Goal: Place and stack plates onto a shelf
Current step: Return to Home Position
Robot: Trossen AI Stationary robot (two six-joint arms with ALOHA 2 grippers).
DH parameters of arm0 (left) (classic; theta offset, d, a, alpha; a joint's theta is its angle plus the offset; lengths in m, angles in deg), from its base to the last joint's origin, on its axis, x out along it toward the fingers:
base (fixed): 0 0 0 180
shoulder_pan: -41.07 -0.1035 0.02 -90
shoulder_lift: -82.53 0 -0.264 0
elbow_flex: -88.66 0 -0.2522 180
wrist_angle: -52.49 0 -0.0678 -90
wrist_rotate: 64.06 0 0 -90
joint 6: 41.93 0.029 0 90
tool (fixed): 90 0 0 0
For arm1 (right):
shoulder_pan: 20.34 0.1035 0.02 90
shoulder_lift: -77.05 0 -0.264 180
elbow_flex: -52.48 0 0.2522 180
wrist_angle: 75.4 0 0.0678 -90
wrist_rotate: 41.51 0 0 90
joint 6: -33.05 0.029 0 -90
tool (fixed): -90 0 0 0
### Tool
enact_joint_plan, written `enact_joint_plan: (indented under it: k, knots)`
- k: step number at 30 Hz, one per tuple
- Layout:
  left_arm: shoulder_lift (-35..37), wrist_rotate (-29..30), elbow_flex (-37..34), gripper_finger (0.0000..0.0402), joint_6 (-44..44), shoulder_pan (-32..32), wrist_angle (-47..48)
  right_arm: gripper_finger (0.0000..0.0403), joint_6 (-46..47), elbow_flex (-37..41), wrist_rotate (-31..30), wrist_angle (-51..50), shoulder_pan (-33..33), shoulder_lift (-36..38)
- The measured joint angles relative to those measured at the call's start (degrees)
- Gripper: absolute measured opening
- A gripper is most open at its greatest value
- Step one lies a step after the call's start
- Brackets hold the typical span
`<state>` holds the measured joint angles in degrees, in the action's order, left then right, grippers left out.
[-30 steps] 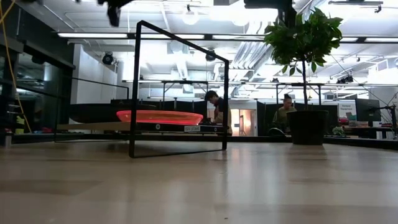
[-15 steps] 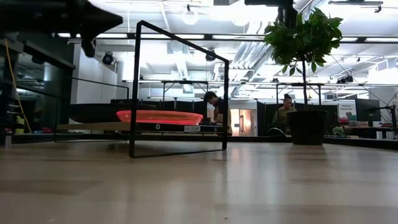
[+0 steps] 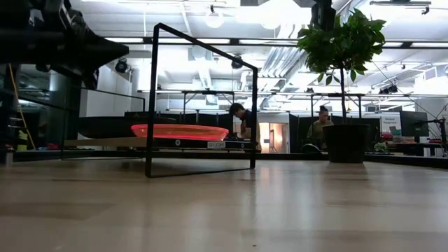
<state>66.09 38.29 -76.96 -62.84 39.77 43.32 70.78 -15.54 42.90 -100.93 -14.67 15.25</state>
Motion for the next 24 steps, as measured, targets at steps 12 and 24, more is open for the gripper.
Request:
enact_joint_plan:
  k: [12, 24]
  knots:
    - [1.05, -1.35, 0.07, 0.0, -1.0, 0.0, 3.73, 0.0001, 1.41, 5.72, 1.16, -5.09, 2.75, 3.93]
    - [1.03, -1.37, 0.07, 0.0, -1.02, 0.0, 3.9, 0.0, 6.16, 36.34, -3.08, 17.48, 0.87, 30.3]
